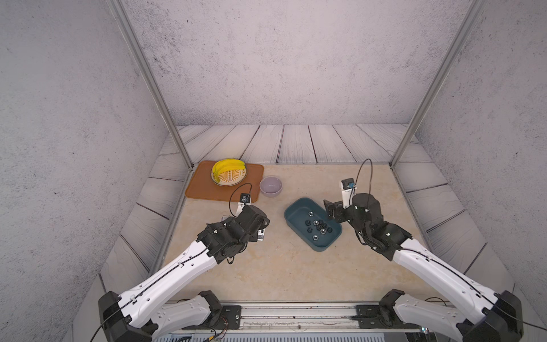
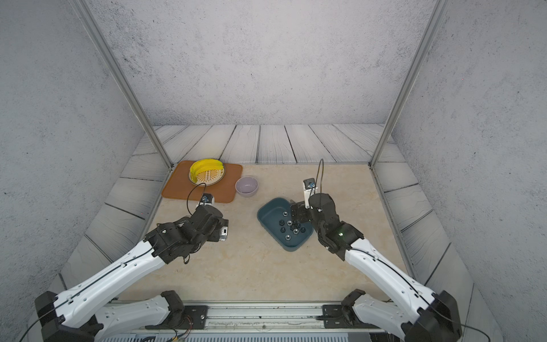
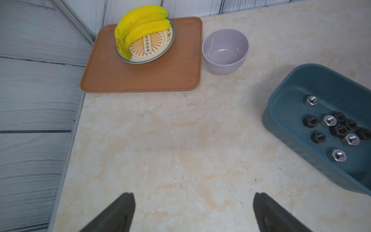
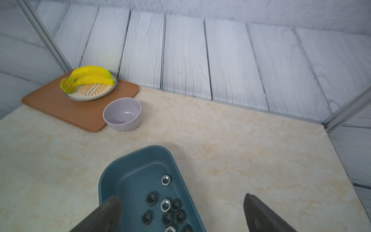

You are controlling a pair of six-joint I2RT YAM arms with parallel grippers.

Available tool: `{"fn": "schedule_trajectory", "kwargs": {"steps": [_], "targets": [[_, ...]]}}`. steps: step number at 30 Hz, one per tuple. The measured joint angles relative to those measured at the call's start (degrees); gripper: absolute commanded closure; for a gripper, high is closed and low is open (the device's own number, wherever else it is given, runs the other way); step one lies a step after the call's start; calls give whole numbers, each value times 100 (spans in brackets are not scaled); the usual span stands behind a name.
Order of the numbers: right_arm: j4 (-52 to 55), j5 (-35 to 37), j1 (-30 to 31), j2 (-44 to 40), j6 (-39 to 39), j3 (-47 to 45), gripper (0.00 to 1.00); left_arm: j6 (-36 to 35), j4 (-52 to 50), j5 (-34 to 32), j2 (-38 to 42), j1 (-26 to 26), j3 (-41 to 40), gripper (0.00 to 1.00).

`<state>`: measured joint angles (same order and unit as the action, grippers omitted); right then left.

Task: Put the nuts on the desktop into the storage box
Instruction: Reset both arms

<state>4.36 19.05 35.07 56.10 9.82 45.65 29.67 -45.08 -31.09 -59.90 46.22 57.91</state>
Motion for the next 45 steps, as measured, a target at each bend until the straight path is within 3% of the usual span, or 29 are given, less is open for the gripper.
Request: {"fn": "schedule_trajectory", "kwargs": {"steps": [3,7,12,17,21,25,32,40,45], "targets": [[-745,538,-52,-844,-79,-802,1,-396,647,-157,203,-136,-481,2],[-1423,1351,-162,-1823,-186,-2039,0,-920,1340,-85,315,-758,-977,2],[-1668,2050,-393,-2435,-544,-3204,1,-2081,2911,310,686,-1379,-2057,2],[-2385,2028,-981,-1405,-713,-3491,1,-2863,4496,1084,881,-2190,-3215,2],[-3480,1836,-1440,693,-925,-3270,1,-3263,5528,1449,472,-2732,-3720,2],[-4924,1353,-1565,2264,-1440,-3198,1,-3521,6380,1814,-258,-3261,-3821,2],[-6719,-39,-2750,3403,-1412,-3180,1,-3720,7755,2385,-1305,-3856,-3862,2],[-5659,-2135,-3622,3355,-1167,-2166,1,-3257,9167,2968,-2236,-4562,-3866,1],[-5560,-2813,-3777,3362,-1091,-2190,1,-3091,9366,3147,-2830,-4647,-3821,2]]}}
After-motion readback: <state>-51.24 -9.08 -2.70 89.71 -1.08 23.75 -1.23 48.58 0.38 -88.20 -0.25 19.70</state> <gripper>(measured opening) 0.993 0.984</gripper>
